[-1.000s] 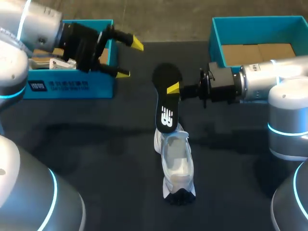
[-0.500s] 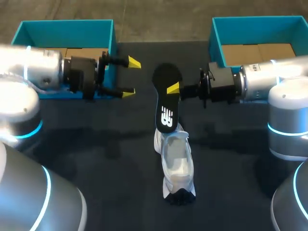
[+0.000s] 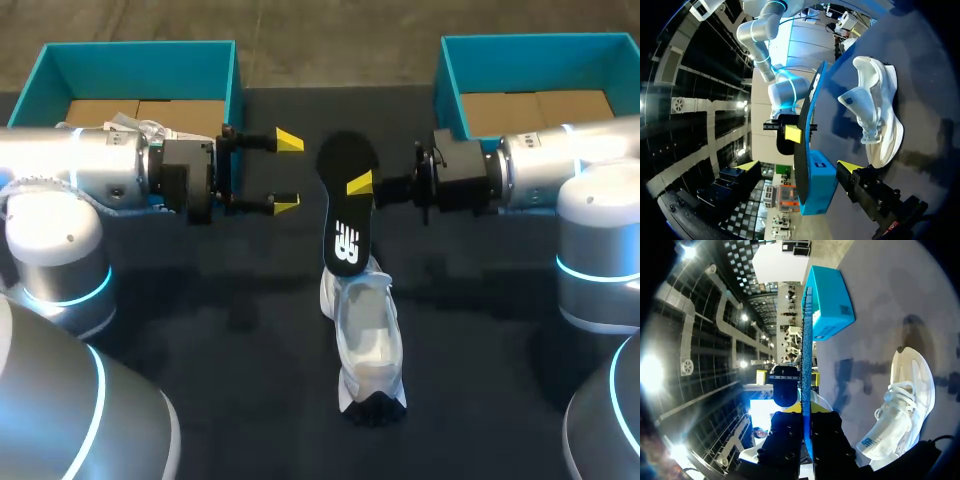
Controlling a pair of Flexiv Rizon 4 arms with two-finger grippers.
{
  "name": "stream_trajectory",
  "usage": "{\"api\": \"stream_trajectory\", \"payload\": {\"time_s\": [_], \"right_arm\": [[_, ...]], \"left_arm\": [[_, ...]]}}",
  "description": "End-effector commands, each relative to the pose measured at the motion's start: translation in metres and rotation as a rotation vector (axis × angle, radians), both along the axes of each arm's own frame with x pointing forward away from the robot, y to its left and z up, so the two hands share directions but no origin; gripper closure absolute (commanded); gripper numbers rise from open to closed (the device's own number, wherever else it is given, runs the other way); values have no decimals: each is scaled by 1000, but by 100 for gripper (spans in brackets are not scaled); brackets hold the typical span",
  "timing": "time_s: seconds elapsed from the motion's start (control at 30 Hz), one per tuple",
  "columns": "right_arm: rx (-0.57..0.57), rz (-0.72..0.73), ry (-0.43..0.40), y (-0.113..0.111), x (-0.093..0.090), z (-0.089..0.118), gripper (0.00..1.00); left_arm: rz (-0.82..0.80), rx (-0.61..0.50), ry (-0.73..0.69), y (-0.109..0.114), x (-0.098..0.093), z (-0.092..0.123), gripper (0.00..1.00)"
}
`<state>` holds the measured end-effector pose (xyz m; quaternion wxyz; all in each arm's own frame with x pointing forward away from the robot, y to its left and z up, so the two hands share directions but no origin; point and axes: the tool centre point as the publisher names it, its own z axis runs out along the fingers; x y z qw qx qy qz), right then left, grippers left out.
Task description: Take the shoe out of the shoebox, open the shoe tongue, remove and reinsert the insole, then place the shoe into the shoebox
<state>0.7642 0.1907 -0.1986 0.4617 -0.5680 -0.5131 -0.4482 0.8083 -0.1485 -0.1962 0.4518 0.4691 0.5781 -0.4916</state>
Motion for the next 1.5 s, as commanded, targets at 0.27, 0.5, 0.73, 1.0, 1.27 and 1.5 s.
{"api": "stream_trajectory", "payload": {"time_s": [0.27, 0.5, 0.73, 1.0, 1.27, 1.5], "right_arm": [[-1, -2, 1, 2, 0, 0, 100], [-1, -2, 1, 2, 0, 0, 100], [-1, -2, 1, 2, 0, 0, 100], [-1, -2, 1, 2, 0, 0, 100], [-1, -2, 1, 2, 0, 0, 100], [-1, -2, 1, 2, 0, 0, 100]], "left_arm": [[74, -125, 16, -25, -1, -7, 0], [70, -134, 26, -38, 2, -9, 13], [66, -156, 29, -50, 4, -8, 38], [64, -165, 31, -61, 2, -10, 55], [74, -160, 22, -68, 4, -11, 62], [71, -150, 15, -71, 7, -12, 64]]}}
